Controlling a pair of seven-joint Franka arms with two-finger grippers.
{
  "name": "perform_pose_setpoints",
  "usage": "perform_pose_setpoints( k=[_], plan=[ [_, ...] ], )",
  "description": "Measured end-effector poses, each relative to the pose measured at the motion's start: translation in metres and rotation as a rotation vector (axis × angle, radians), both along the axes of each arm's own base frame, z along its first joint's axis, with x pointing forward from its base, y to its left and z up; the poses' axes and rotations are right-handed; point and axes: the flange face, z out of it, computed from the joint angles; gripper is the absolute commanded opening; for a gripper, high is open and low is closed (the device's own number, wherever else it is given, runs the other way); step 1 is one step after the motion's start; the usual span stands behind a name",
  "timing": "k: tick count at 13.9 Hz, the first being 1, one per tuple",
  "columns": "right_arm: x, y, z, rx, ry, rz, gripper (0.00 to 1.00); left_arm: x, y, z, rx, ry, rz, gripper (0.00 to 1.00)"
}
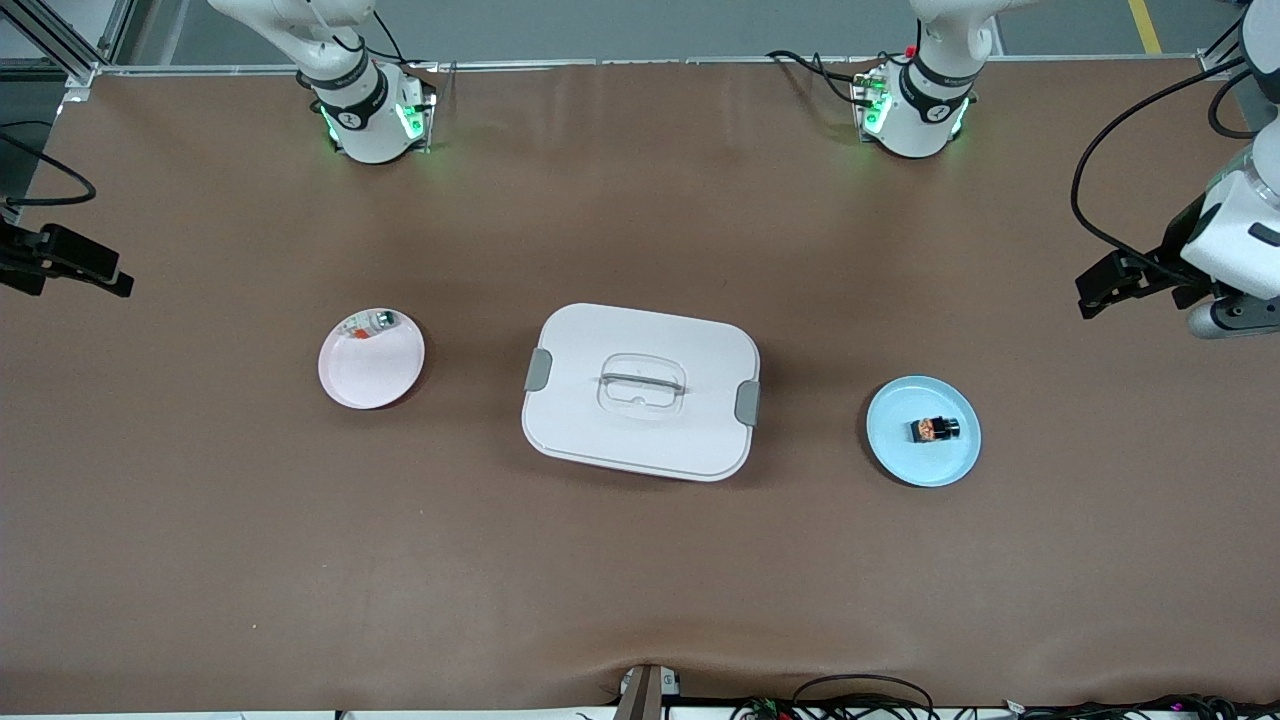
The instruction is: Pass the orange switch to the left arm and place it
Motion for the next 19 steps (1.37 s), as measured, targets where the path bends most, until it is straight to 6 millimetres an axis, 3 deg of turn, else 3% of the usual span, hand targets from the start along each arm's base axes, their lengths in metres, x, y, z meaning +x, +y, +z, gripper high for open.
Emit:
perform_pose_setpoints(
  k=[6,12,19],
  plan=[
    [-0.001,-0.001,0.004,-0.014,-0.01,0.0,1.0,-0.025,-0.009,0.018,-0.02,0.052,0.005,1.0],
    [-0.002,0.0,0.004,-0.024,-0.01,0.003,1.0,-0.051,0.0,0.024,-0.072,0.053,0.028,1.0],
    [-0.002,-0.002,0.004,-0.024,-0.01,0.0,1.0,-0.051,-0.002,0.021,-0.072,0.052,0.01,1.0]
  ],
)
